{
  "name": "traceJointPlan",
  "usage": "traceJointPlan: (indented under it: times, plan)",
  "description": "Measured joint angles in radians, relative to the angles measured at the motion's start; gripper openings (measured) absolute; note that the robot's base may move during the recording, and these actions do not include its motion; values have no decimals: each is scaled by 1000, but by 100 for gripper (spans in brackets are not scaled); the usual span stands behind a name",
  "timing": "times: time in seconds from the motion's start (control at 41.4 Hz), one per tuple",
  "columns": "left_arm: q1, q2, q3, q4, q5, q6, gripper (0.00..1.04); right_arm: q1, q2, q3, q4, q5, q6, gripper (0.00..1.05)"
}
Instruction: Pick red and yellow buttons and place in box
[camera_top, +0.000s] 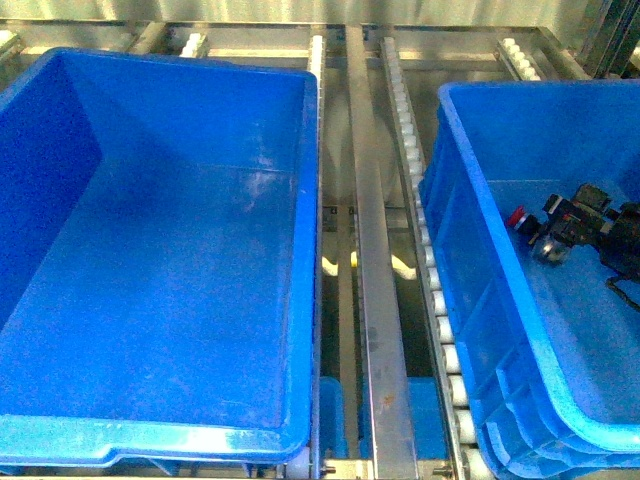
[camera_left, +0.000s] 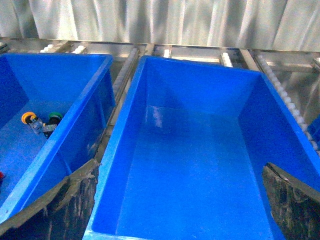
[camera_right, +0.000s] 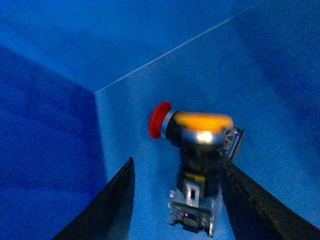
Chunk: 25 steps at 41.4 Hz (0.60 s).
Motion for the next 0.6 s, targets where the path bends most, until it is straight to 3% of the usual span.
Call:
traceJointPlan:
  times: [0.217,0.604]
  plan:
    - [0,0,0,0,0,0,97,-1,-37,-47,6,4,-53,98]
    - [0,0,0,0,0,0,97,-32,-360,-359,37,-20,-246,98]
